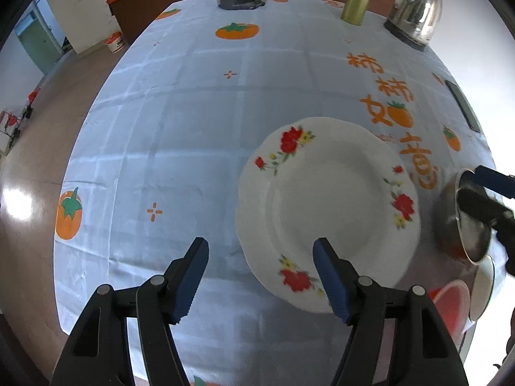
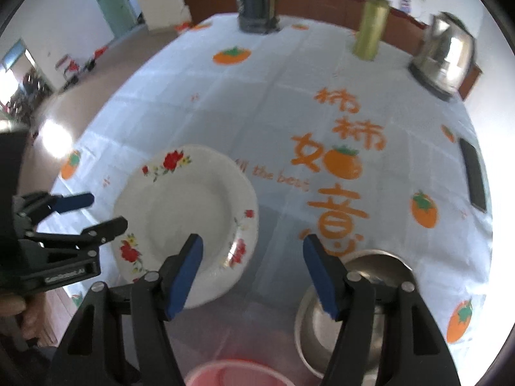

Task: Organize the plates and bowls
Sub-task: 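Open both tools to release the red-flower plate and withdraw, then grasp the pink plastic bowl rim with the left tool while the right tool grasps it too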

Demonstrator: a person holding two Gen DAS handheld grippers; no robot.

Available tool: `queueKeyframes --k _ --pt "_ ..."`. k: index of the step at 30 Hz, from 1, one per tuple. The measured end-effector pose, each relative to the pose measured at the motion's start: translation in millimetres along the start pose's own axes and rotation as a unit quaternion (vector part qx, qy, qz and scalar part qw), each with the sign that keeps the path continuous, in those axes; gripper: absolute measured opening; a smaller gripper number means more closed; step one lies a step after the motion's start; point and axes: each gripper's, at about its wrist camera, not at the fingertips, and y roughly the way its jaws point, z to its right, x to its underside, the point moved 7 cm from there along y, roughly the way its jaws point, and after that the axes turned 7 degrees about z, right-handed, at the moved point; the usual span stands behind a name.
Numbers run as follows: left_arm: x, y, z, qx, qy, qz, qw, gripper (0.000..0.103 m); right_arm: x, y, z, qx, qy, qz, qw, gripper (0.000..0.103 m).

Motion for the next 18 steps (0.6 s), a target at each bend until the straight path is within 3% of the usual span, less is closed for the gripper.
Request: queueKeyframes --k 5,11,18 --pt "9 -19 20 0.024 0.021 0.006 0.9995 0.069 29 -38 27 0.014 0.053 0.01 0.998 0.066" --pt "23 -30 62 0.055 0.07 0.001 0.996 0.069 79 -60 33 0.035 0.065 -0.012 0.997 0.062" --pt "46 -39 103 0.095 0.124 -0.01 0.9877 0.069 134 -74 31 0.037 0.081 -0.035 0.995 0.042"
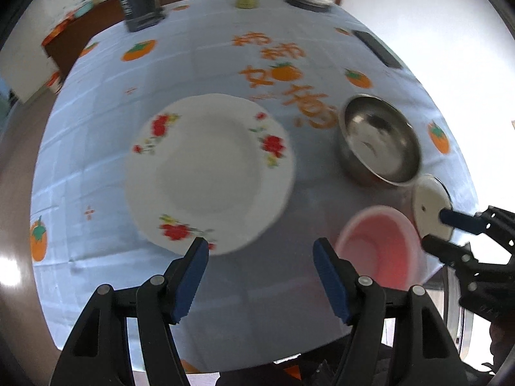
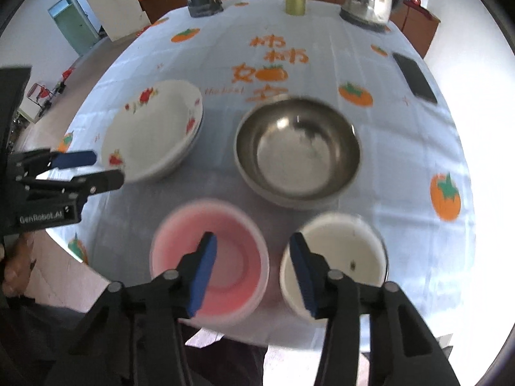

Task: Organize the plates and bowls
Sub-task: 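Grasp the pink plastic bowl rim with the left tool while the right tool grasps it too, then lift the pink bowl with both tools and carry it over the steel bowl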

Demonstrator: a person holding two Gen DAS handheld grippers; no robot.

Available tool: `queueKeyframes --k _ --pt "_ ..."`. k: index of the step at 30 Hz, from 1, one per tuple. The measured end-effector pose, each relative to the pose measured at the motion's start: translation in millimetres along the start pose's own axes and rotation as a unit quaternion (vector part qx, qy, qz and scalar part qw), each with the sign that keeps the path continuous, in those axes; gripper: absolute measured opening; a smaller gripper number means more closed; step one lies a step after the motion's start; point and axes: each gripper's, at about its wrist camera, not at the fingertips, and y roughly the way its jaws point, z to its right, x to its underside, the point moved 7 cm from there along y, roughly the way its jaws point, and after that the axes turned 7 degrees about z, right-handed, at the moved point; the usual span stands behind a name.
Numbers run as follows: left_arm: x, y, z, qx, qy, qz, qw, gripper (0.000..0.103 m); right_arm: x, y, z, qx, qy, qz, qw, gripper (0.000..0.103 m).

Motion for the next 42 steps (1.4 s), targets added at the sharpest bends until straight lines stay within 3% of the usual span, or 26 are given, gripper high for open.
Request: queueKeyframes --k 4,14,23,24,28,33,42 --pt "6 2 16 0.019 0.009 -0.006 0.9998 0.069 27 -2 3 -0.005 0.013 -0.015 1.0 0.027" --pt "18 14 46 0.045 0.039 -0.034 0.9977 0.068 55 6 7 -0.011 0.033 -0.033 0.999 0.022" --pt "25 33 50 0.047 0.042 -0.061 0.9961 0.048 53 18 7 -0.016 0.032 -0.032 0.999 0.015" --pt "26 34 51 0.046 0.043 -0.064 0.9959 0.036 53 20 8 -0.015 0.032 -0.032 0.999 0.015" --pt "31 38 54 0.058 0.042 -0.08 0.9942 0.015 52 19 7 -0.02 0.033 -0.028 0.999 0.01" --pt "30 38 55 0.063 0.041 -0.082 0.9938 0.008 51 20 3 -0.027 0.029 -0.028 0.999 0.009" --pt "27 32 49 0.062 0.035 -0.076 0.9946 0.007 43 16 1 -0.033 0.025 -0.019 0.999 0.008"
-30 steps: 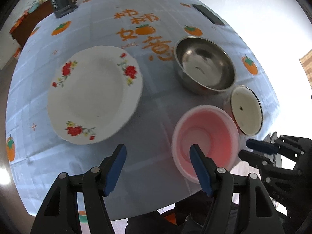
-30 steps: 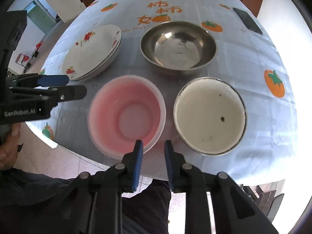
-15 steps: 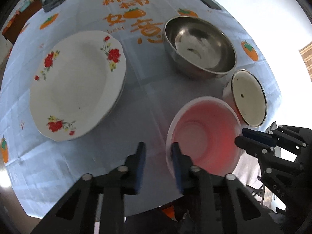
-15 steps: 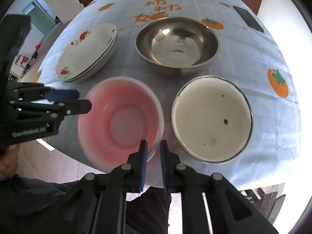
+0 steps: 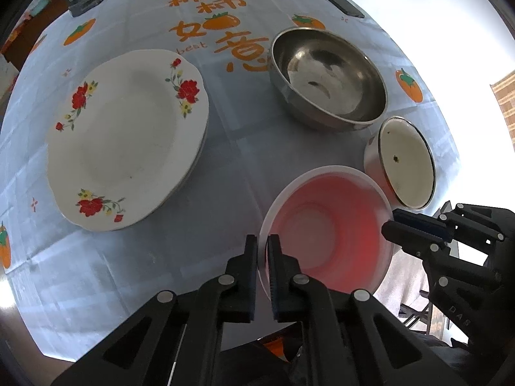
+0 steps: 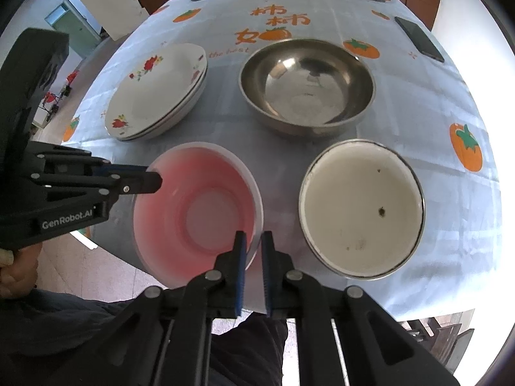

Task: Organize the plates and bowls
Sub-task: 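Lift the pink bowl with both tools and carry it over the steel bowl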

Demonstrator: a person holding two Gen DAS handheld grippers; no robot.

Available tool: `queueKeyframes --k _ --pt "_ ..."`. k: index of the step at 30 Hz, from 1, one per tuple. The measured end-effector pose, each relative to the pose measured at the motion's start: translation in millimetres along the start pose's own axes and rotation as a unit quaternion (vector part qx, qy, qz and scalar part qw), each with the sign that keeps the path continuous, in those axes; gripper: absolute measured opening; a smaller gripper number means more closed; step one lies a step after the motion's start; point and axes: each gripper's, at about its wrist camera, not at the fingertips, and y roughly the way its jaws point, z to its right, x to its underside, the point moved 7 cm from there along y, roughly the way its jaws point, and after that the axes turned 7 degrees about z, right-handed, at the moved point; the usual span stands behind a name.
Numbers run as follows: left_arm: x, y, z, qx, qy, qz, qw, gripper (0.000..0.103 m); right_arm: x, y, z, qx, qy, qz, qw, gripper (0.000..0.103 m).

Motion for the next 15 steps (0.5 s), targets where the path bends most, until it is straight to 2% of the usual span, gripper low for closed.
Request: queueKeyframes --k 15 --pt "-12 -25 -2 -0.013 0.014 0.036 0.9991 0.007 -17 -21 0 -0.006 -0.004 0.027 1.0 0.007"
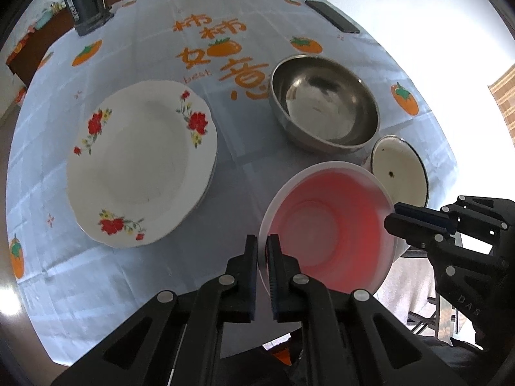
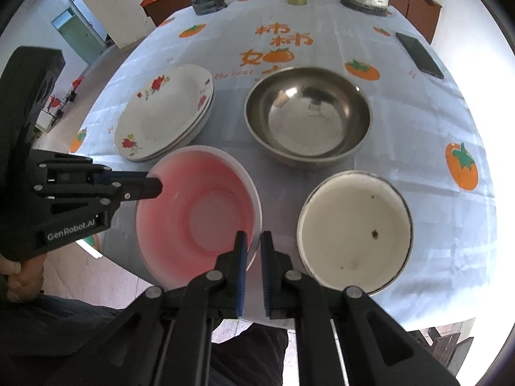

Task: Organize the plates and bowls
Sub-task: 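Lift the pink bowl with both tools and carry it over the steel bowl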

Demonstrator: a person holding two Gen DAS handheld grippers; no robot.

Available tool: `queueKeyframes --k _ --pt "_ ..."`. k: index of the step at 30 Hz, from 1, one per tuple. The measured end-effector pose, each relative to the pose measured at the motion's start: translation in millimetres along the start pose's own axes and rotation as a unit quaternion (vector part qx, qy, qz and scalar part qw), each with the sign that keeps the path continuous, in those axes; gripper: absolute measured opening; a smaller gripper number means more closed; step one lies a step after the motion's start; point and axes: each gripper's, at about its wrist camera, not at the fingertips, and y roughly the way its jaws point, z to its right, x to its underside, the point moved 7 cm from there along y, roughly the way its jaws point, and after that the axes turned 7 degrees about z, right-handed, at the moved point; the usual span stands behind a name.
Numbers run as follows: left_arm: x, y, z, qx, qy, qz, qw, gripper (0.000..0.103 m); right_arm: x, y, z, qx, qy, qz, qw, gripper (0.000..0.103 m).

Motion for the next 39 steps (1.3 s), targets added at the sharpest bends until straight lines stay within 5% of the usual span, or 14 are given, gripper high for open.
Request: queueKeyframes --k 39 --pt "-69 -38 17 0.001 0.01 0.056 0.9984 0.007 -61 -38 24 0.017 0.003 0.071 0.997 0.006"
